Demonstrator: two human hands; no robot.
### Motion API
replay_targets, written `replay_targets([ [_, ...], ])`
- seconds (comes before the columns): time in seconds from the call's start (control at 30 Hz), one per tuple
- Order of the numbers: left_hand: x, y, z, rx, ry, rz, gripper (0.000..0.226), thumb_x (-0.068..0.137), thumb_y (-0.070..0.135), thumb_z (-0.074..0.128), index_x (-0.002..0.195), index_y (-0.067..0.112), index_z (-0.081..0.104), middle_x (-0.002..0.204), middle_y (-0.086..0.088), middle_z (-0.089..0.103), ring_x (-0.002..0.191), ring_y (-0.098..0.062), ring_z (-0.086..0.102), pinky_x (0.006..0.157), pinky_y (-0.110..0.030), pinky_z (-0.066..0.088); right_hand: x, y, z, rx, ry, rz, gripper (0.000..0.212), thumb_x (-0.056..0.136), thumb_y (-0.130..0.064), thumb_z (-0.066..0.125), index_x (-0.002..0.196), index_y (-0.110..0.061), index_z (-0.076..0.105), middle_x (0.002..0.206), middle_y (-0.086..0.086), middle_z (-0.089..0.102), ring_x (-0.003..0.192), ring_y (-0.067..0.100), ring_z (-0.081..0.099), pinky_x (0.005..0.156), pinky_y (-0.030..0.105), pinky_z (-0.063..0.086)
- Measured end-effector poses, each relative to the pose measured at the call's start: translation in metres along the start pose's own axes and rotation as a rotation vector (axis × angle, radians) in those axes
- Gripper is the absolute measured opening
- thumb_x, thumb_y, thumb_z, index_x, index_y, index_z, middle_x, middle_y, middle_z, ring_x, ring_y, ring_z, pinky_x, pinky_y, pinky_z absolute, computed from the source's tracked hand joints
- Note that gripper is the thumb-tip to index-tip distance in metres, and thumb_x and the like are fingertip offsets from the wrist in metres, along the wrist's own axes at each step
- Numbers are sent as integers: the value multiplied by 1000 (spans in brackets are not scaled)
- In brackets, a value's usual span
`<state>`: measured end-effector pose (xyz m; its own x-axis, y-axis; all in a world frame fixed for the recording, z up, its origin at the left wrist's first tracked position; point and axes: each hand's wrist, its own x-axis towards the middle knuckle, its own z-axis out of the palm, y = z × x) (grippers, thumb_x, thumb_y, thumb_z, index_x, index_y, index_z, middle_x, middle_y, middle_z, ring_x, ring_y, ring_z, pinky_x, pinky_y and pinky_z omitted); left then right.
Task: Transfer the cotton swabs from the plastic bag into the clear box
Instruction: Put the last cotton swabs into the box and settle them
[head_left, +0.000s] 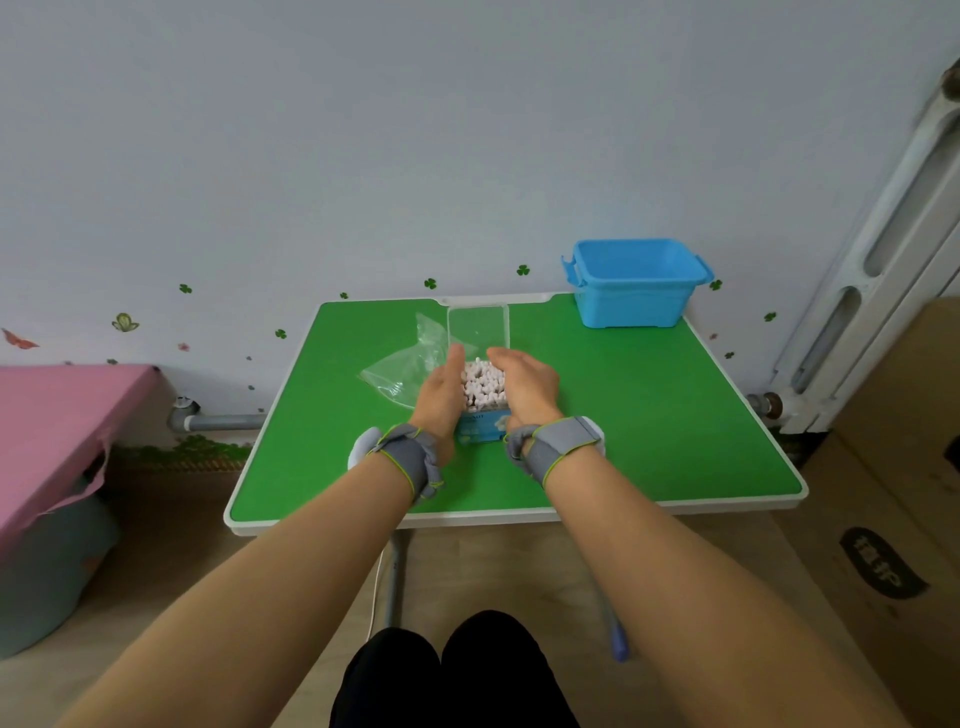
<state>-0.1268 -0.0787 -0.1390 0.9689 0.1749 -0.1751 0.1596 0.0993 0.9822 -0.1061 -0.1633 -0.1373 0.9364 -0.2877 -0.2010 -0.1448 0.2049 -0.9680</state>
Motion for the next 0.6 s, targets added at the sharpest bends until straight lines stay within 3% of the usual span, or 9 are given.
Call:
replay_targets([
  [0.07, 4, -1, 3, 4, -8, -10, 58, 97, 46, 41, 129, -2, 47, 132, -17, 54, 122, -32, 52, 107, -49, 39, 1, 0, 0, 5, -3, 17, 15, 81, -14, 71, 96, -12, 73, 87, -3, 67, 76, 9, 58, 53, 11, 39],
  [0.13, 8, -2, 4, 29, 11, 10, 37, 99, 32, 43, 111, -2, 50, 121, -22, 57, 112, -33, 56, 103, -51, 42, -1, -1, 2, 6, 0, 19, 13, 81, -12, 70, 93, -13, 73, 87, -2, 67, 71, 7, 57, 50, 8, 39],
  [0.23, 10, -1, 6, 1, 16, -26, 28, 97, 33, 46, 99, 5, 51, 105, -18, 59, 95, -27, 58, 92, -47, 48, -4, -4, 2, 55, 12, 58, 11, 81, -17, 67, 88, -11, 74, 87, 4, 67, 75, 16, 58, 65, 23, 44],
  [0.33, 14, 7, 6, -76, -1, -172, 43, 93, 49, 48, 101, 7, 54, 93, -11, 65, 85, -28, 64, 86, -44, 52, -7, -7, -1, 94, -30, 121, 22, 86, -25, 56, 82, -14, 75, 68, -2, 64, 53, 11, 58, 50, 18, 44],
  [0.4, 16, 14, 8, -141, -24, -253, 38, 93, 43, 50, 101, 6, 55, 89, -13, 65, 73, -27, 63, 81, -42, 53, -7, -7, -2, 126, -37, 133, 23, 87, -23, 54, 81, -14, 75, 67, 0, 63, 52, 13, 57, 48, 21, 44],
  [0.5, 20, 17, 11, -29, -16, -266, 19, 89, 24, 57, 87, 5, 58, 91, -15, 64, 73, -28, 62, 82, -43, 53, -9, -8, -1, 166, -29, 148, 17, 82, -16, 59, 70, -16, 71, 68, 4, 63, 62, 23, 58, 57, 31, 46],
  [0.6, 19, 14, 9, 36, 26, -203, 20, 88, 20, 60, 91, 0, 56, 76, -11, 63, 62, -25, 61, 66, -35, 54, -9, -7, -1, 192, -42, 149, 18, 82, -15, 59, 68, -16, 69, 67, 5, 62, 57, 22, 58, 53, 28, 46],
])
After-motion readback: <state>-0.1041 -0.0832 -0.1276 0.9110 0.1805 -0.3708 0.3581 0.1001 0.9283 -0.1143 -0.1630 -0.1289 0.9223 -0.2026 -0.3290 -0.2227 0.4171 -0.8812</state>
